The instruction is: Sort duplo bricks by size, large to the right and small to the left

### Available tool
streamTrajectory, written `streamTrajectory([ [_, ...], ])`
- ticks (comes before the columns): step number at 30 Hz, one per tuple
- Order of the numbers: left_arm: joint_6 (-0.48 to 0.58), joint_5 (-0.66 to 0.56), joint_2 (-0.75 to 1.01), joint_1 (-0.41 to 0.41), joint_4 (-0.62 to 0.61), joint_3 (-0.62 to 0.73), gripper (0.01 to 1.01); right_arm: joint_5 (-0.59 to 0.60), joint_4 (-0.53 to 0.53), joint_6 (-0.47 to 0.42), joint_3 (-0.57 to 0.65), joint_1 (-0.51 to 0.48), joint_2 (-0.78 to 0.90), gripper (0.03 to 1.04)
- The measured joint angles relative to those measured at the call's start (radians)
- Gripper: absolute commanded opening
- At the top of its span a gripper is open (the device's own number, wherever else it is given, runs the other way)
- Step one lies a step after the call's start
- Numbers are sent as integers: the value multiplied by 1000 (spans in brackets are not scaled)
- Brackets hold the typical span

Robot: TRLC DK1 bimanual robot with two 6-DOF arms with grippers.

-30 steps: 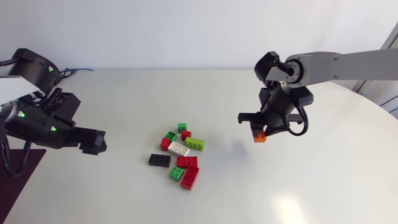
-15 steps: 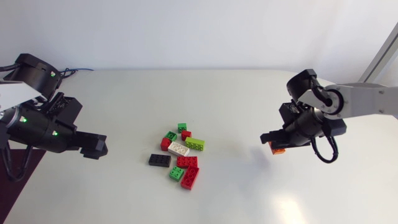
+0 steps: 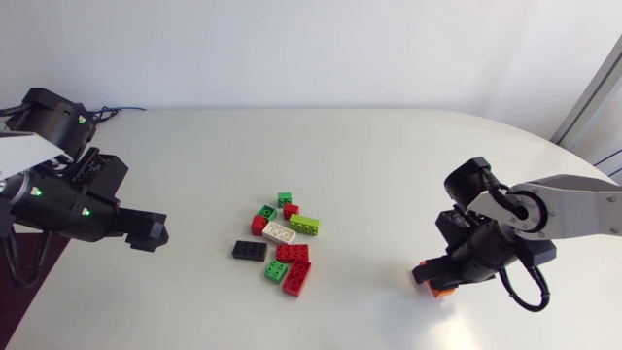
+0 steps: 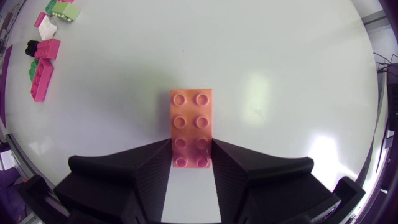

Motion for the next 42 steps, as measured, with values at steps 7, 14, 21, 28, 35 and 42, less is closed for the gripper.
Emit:
streamTrajectory([
  [7,0,0,0,0,2,-7,987,-3,12,0,0,0,45,377],
  [14,0,0,-1,0,2,-7,987,-34,26,0,3,-4,115,874],
  [21,0,0,-1,-1,2,-7,987,-40,-32,0,69,-6,118,928],
  [28,0,0,-1,-1,3,-7,987,-39,-143,-8,273,1,116,938],
  [35,0,0,-1,-1,11,-7,987,-132,-284,-204,563,45,236,938],
  [42,0,0,0,0,45,-21,987,-142,-334,-503,587,87,322,938],
])
